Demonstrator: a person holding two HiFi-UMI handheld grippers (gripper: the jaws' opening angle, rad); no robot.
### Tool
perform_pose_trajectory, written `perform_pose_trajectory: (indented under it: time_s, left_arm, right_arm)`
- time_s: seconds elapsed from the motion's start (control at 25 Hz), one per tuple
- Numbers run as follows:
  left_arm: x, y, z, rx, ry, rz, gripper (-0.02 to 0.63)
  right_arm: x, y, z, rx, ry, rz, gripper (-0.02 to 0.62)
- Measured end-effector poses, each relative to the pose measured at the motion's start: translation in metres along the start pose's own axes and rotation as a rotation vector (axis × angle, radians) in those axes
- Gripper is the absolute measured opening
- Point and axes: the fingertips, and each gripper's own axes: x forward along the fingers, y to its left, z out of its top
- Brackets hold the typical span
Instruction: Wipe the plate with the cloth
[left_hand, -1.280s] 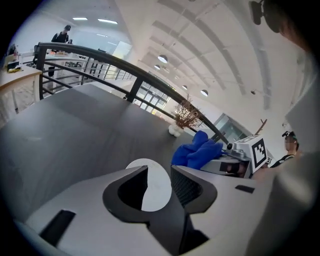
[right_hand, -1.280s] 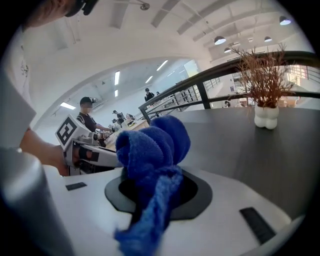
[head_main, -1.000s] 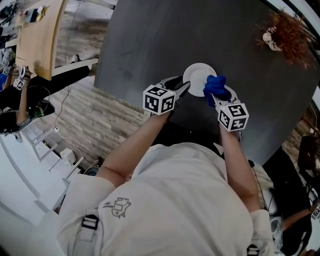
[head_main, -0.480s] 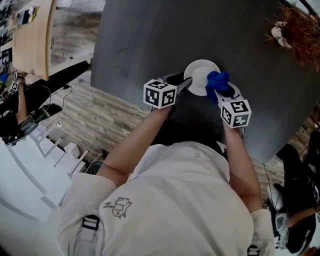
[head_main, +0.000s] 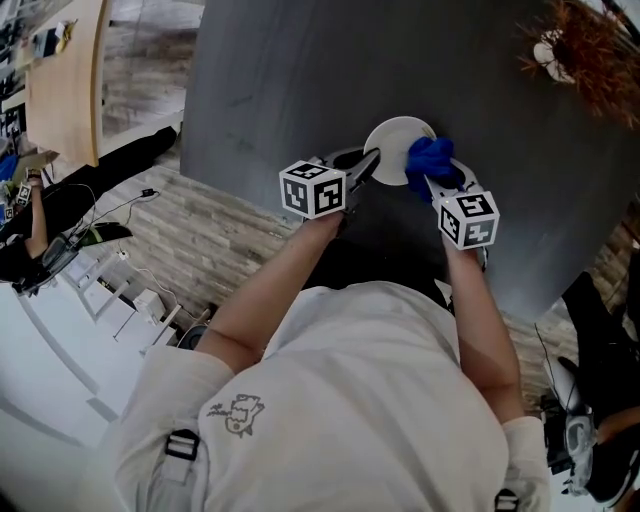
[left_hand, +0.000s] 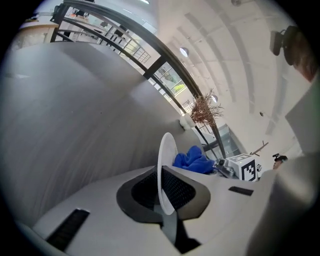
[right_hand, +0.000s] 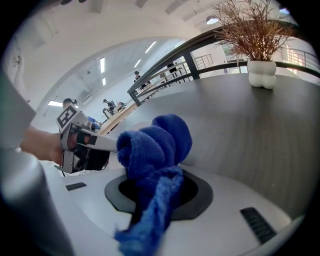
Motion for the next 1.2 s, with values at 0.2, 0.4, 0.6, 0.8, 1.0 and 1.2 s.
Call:
perform_pose_trajectory:
  time_s: [0.2, 0.4, 0.6, 0.8, 1.0, 1.2]
  left_arm:
    - [-0.006, -0.03, -0.004, -0.066, -0.023, -0.04, 0.017]
    - [0.002, -0.099, -0.016, -0.01, 0.014, -0.115, 0.021]
    - [-0.003, -0.155, 0.016, -0.01, -0.078, -0.192, 0.02]
    - [-0.041, -0.204, 0.043, -0.027, -0.225, -0.214, 0.018]
    - [-0.072, -0.248, 0.06, -0.003, -0.308, -0.255, 0.017]
    - [-0.09, -0.279, 0.05, 0.042, -0.335, -0.26, 0.017]
  right_arm:
    - [-0.039, -0.011, 0.018, -0.044, -0.072, -0.067, 0.095]
    - [-0.081, -0.011, 0.049, -0.162, -0.151, -0.12, 0.095]
    - [-0.119, 0.032, 0.095, -0.348, -0.238, -0.068, 0.095]
    - [-0.174, 0.086, 0.084, -0.488, -0.196, -0.011, 0.095]
    - [-0.227, 0.058, 0.094, -0.556, -0.202, -0.1, 0.095]
    - [-0.274, 0.039, 0.128, -0.606, -0.263, -0.173, 0.098]
